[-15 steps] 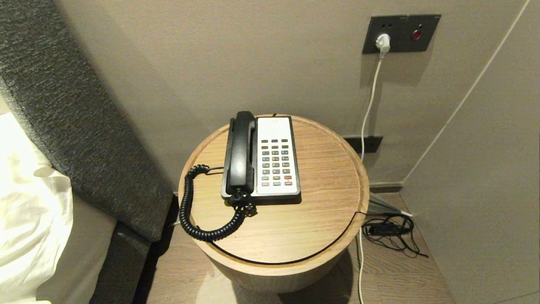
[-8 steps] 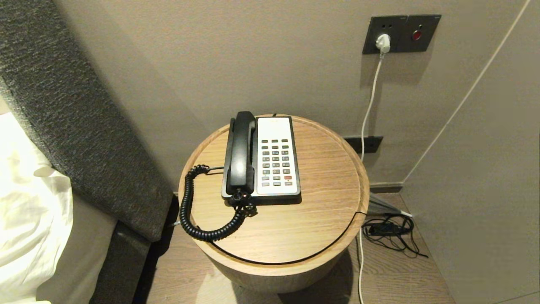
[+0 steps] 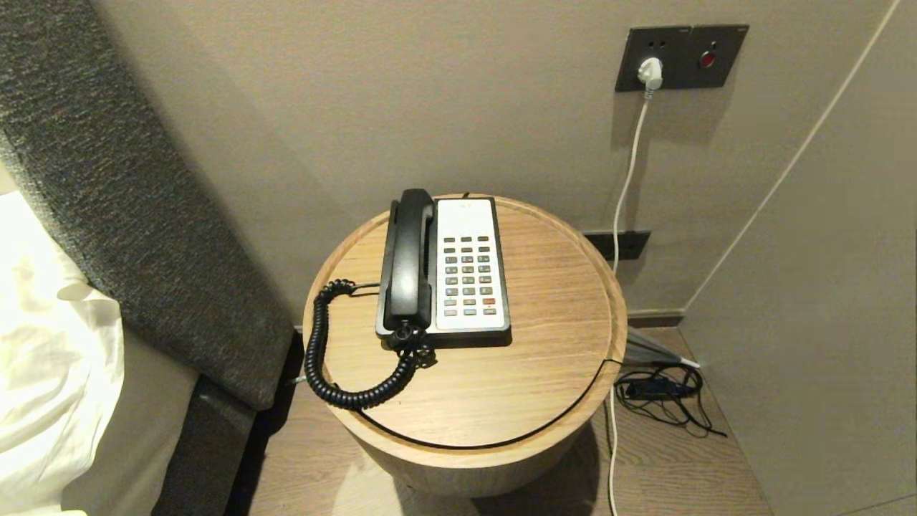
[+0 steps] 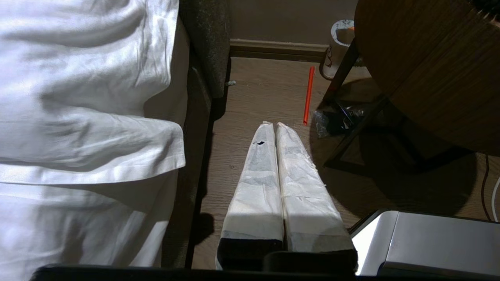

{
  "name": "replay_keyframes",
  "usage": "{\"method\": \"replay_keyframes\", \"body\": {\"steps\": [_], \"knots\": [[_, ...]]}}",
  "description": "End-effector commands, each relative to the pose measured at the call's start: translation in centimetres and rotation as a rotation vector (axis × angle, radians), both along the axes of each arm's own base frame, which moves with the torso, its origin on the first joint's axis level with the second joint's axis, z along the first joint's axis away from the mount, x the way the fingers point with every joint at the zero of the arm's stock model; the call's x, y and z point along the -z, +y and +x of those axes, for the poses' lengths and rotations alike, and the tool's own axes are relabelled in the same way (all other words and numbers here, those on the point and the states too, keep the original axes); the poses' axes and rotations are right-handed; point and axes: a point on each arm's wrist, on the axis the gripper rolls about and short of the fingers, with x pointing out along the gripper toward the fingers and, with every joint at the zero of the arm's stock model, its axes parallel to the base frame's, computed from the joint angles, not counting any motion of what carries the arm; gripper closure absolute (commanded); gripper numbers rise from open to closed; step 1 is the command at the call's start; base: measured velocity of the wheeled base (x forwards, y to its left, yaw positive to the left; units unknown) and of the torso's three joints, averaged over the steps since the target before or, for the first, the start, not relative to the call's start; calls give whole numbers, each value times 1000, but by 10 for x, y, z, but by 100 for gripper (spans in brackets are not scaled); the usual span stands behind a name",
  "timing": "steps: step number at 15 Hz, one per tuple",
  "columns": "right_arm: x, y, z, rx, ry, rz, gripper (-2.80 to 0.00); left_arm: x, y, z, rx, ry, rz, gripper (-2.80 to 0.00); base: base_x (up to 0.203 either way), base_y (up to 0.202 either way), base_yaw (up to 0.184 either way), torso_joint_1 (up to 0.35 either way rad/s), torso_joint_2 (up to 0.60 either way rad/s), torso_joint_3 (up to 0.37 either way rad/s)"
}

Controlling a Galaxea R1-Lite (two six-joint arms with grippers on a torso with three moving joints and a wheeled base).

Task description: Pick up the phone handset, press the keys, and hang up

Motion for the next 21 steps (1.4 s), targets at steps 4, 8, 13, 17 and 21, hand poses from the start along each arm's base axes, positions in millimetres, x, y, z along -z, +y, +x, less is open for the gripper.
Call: {"method": "replay_keyframes", "body": {"steps": [4, 8, 13, 17, 21], "knots": [[39, -1, 36, -55, -173, -161, 0, 25, 0, 9, 9, -62, -4, 0, 0, 0, 0, 0, 0, 0], [67, -2, 68, -67, -297, -275, 0, 30, -1, 4, 48, -114, -13, 0, 0, 0, 0, 0, 0, 0], [90, -3, 82, -84, -338, -396, 0, 30, -3, -1, 145, -175, -91, 0, 0, 0, 0, 0, 0, 0], [92, -5, 83, -65, -332, -574, 0, 31, -1, -2, 36, -187, -34, 0, 0, 0, 0, 0, 0, 0], [97, -4, 86, -90, -357, -629, 0, 34, -1, -2, 60, -165, 16, 0, 0, 0, 0, 0, 0, 0]]}}
